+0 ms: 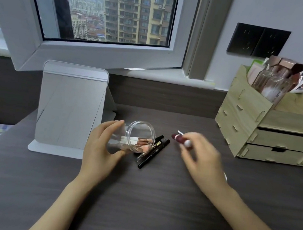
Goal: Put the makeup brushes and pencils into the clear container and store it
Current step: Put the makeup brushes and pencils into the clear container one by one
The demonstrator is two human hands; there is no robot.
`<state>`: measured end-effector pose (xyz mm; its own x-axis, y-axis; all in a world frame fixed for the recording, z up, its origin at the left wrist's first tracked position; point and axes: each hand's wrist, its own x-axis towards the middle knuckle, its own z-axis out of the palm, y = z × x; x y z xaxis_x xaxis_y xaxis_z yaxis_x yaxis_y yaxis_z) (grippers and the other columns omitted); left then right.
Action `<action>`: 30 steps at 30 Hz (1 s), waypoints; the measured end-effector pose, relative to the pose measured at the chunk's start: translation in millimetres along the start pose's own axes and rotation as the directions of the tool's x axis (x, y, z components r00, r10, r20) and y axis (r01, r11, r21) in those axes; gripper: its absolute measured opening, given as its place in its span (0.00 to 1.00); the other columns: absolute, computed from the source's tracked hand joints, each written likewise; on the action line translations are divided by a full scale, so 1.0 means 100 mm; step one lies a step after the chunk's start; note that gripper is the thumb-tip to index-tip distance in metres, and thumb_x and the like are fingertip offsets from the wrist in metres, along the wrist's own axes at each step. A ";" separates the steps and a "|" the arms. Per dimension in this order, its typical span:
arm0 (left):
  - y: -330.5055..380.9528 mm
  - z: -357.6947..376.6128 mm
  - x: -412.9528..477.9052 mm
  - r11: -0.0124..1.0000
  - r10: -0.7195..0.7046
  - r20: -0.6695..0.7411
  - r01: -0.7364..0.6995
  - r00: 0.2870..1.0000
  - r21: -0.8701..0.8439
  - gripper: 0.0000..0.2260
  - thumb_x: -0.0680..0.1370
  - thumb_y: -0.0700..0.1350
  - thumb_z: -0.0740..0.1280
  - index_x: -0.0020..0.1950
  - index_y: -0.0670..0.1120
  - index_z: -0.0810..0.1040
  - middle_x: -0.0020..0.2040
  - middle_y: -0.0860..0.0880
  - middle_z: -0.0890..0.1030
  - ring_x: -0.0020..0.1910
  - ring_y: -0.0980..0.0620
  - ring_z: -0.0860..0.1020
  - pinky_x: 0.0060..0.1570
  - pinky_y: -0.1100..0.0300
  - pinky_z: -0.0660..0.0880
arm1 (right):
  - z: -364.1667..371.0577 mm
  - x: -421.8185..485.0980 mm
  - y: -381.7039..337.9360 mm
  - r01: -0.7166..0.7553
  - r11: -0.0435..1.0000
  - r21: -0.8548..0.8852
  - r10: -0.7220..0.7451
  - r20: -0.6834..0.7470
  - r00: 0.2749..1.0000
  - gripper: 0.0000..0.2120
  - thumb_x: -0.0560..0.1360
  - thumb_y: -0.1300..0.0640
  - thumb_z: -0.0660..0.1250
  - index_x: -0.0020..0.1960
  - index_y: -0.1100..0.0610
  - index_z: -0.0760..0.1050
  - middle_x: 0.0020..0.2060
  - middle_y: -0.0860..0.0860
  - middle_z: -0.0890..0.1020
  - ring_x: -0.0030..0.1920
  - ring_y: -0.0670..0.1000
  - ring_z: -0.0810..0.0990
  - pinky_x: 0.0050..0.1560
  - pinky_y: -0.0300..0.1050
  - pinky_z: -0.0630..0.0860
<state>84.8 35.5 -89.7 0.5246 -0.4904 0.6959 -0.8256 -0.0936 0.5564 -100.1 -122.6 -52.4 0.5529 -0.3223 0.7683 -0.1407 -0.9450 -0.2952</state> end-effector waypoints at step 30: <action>-0.05 0.00 -0.01 0.997 -0.008 -0.012 0.009 1.000 0.076 0.33 0.62 0.37 0.78 0.65 0.48 0.72 0.60 0.46 0.75 0.53 0.44 0.75 0.54 0.55 0.71 | 0.54 -0.12 0.34 0.218 0.885 -0.411 -0.031 0.416 0.909 0.19 0.57 0.68 0.69 0.47 0.57 0.82 0.43 0.51 0.85 0.41 0.56 0.84 0.40 0.45 0.79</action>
<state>87.9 36.3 -93.4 0.5340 -0.4792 0.6966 -0.8341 -0.1636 0.5268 -67.3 -148.2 -102.4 0.8486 -0.2408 0.4711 -0.3413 -0.9295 0.1396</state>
